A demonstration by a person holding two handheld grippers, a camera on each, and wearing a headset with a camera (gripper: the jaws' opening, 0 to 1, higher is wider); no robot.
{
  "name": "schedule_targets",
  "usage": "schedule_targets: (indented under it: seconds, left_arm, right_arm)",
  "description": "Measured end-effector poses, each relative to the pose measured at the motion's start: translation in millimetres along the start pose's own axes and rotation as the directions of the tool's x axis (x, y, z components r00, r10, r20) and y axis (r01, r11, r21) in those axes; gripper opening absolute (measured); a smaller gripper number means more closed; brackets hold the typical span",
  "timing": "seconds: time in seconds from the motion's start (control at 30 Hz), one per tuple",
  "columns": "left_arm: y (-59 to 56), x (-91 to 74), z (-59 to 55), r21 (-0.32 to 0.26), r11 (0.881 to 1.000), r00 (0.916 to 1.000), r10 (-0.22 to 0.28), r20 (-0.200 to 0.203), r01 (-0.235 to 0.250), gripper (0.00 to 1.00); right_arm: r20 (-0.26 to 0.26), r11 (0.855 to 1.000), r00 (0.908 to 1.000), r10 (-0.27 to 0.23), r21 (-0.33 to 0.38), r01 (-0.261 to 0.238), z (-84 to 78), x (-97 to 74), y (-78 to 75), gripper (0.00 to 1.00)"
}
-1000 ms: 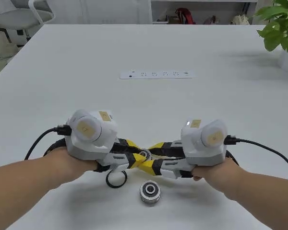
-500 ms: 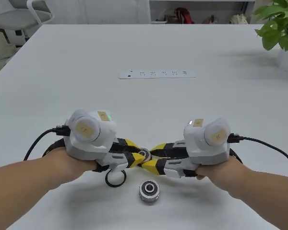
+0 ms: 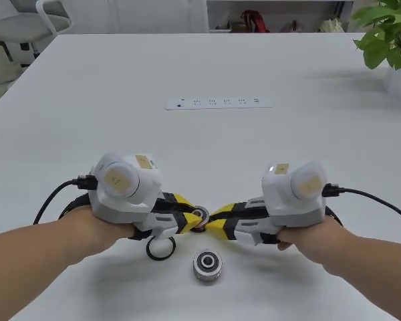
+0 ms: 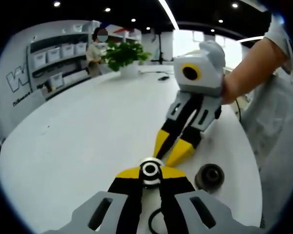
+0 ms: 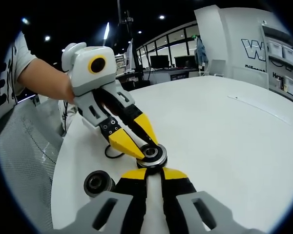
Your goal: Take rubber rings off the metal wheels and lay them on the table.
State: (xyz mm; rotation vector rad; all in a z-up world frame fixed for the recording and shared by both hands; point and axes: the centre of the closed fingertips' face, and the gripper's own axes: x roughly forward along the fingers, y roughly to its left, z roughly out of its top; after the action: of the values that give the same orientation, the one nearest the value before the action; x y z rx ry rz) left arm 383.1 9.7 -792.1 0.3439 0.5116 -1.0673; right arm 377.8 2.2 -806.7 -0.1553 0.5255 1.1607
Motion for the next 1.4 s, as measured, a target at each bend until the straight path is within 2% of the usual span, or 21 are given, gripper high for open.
schedule_targets:
  seconds: [0.47, 0.73, 0.8, 0.83, 0.9, 1.17, 1.3, 1.4]
  left_arm:
    - [-0.2, -0.2, -0.2, 0.006, 1.000, 1.0000, 0.001, -0.002, -0.001, 0.13]
    - [0.1, -0.1, -0.4, 0.011, 1.000, 1.0000, 0.002, -0.002, -0.002, 0.13]
    - [0.0, 0.0, -0.4, 0.011, 1.000, 1.0000, 0.003, -0.002, -0.003, 0.13]
    - [-0.2, 0.0, -0.4, 0.012, 1.000, 1.0000, 0.003, -0.003, -0.003, 0.13]
    - [-0.4, -0.1, -0.5, 0.017, 1.000, 1.0000, 0.005, -0.005, -0.005, 0.13]
    - [-1.6, -0.1, -0.4, 0.023, 1.000, 0.9999, 0.008, -0.009, -0.008, 0.13]
    - [-2.1, -0.1, -0.5, 0.025, 1.000, 0.9999, 0.009, -0.010, -0.009, 0.13]
    - [-2.6, -0.2, -0.7, 0.024, 1.000, 0.9999, 0.009, -0.010, -0.009, 0.13]
  right_arm:
    - [-0.002, 0.998, 1.0000, 0.000, 0.056, 0.000, 0.0, -1.9, -2.4, 0.01]
    - [0.003, 0.994, 1.0000, 0.003, 0.109, -0.003, 1.4, -4.0, -3.2, 0.00]
    - [0.008, 0.990, 1.0000, 0.004, 0.138, -0.005, 2.0, -4.9, -3.8, 0.00]
    - [0.016, 0.984, 0.9999, 0.005, 0.177, -0.007, 2.3, -5.6, -4.1, 0.00]
    - [0.027, 0.978, 0.9996, 0.005, 0.210, -0.010, 2.9, -7.1, -5.4, 0.00]
    - [0.034, 0.969, 0.9994, 0.005, 0.246, -0.013, 3.2, -7.2, -6.0, 0.00]
    - [0.076, 0.954, 0.9971, -0.001, 0.300, -0.022, 8.6, -9.2, -7.8, 0.00]
    - [0.070, 0.957, 0.9975, 0.000, 0.290, -0.021, 9.1, -8.6, -7.1, 0.00]
